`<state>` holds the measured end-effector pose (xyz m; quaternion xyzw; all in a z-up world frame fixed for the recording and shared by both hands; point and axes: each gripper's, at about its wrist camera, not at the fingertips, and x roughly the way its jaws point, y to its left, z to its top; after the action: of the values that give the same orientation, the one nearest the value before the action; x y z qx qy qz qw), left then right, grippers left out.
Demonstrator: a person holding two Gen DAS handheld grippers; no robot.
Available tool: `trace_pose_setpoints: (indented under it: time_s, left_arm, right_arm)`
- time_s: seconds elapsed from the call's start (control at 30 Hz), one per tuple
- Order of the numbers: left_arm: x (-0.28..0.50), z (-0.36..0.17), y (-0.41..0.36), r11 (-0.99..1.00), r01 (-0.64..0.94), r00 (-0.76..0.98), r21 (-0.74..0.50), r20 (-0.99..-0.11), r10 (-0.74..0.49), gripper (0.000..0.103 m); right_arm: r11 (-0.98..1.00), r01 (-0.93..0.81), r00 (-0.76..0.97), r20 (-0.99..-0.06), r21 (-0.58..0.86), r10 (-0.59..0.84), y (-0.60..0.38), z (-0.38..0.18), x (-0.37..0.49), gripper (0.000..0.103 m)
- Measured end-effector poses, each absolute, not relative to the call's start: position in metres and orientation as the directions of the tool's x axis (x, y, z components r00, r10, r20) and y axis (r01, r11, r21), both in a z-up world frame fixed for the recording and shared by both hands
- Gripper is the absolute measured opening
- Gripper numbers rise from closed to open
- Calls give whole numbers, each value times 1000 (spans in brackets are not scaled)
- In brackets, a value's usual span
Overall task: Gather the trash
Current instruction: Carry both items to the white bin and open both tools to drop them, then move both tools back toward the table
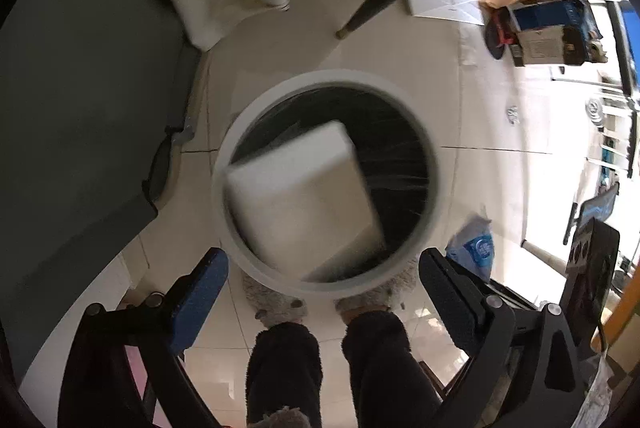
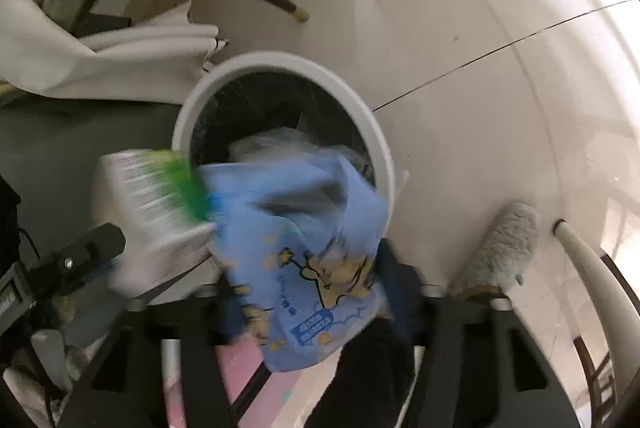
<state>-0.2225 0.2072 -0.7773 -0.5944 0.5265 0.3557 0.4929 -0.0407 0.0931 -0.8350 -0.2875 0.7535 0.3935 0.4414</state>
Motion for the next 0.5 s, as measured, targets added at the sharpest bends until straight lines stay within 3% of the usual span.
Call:
trace_pose_setpoints:
  time_s: [0.13, 0.33, 0.5]
  left_arm:
    - [-231, -772, 201, 88, -990, 91, -113, -971, -221, 98]
    - [-241, -741, 198, 170, -983, -84, 72, -994, -64, 98]
    - [-242, -714, 188, 176, -979, -115, 105, -992, -49, 98]
  right_arm:
    - [472, -830, -390, -914, 299, -108, 98, -848, -52, 97]
    - [358, -920, -221, -966, 161, -134, 106, -819, -66, 100]
    - [300, -951, -121, -984, 76, -132, 112, -783, -64, 100]
